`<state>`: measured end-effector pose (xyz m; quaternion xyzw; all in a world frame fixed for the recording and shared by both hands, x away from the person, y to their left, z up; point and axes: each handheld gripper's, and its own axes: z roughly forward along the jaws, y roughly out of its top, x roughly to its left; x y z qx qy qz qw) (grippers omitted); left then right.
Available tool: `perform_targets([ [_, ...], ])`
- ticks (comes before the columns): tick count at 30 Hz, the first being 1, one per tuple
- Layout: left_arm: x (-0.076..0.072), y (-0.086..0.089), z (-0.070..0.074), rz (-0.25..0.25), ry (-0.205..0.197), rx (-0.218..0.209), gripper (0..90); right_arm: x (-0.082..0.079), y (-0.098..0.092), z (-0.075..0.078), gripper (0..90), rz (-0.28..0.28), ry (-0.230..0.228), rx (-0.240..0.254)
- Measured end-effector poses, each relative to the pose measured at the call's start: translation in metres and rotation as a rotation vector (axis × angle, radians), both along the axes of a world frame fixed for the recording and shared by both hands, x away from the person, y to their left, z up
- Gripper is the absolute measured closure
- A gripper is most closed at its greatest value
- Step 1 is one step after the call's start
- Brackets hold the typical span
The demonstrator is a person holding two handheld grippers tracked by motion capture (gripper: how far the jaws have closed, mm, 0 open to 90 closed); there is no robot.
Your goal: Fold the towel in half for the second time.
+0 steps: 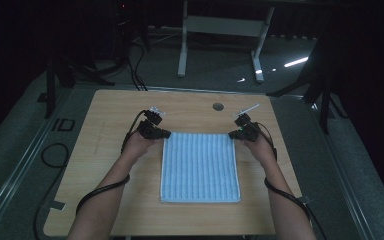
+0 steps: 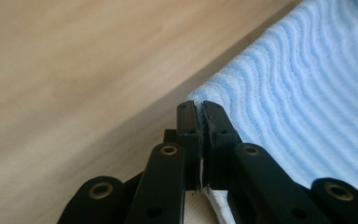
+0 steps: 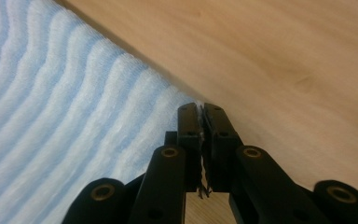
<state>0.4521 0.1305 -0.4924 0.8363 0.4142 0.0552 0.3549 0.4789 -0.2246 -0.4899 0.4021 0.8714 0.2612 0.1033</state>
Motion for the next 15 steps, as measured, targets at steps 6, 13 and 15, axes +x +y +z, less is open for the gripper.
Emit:
perform_targets([
  [6, -0.011, 0.005, 0.019, -0.015, -0.051, 0.004, 85.9, -0.011, -0.003, 0.021, 87.2, 0.016, -0.065, 0.025],
  [13, -0.031, 0.013, 0.036, -0.034, -0.087, -0.027, 85.9, -0.038, -0.005, 0.040, 87.5, 0.056, -0.141, 0.068],
  [15, -0.041, 0.012, 0.040, -0.038, -0.109, -0.023, 85.8, -0.045, -0.006, 0.043, 87.5, 0.068, -0.157, 0.063],
])
